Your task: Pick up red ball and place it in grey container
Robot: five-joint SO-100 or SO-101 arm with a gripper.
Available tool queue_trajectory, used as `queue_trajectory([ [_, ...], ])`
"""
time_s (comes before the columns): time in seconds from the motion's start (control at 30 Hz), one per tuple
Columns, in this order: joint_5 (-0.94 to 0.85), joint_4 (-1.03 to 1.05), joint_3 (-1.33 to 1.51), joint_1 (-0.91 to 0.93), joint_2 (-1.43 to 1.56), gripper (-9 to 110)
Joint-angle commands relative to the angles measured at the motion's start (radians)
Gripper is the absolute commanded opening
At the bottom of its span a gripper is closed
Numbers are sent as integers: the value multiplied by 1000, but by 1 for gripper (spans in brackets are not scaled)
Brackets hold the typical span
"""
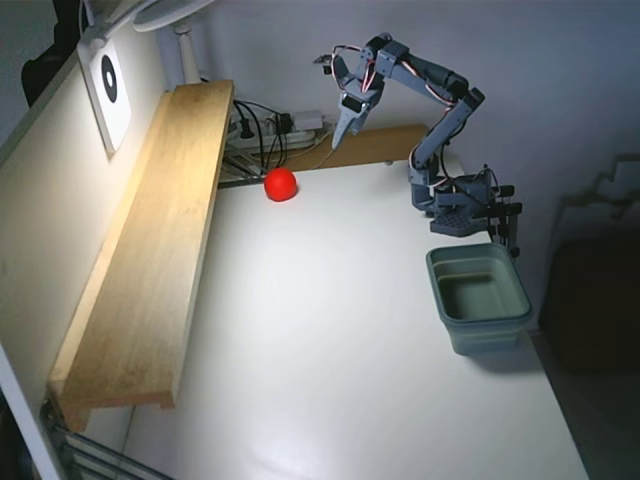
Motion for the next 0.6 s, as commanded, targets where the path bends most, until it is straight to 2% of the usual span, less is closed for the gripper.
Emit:
queue_trajectory([
  [0.0,2,-11,-2,12,32,38],
  [0.27,2,-11,-2,18,32,38],
  [0.57,2,-138,196,18,103,38],
])
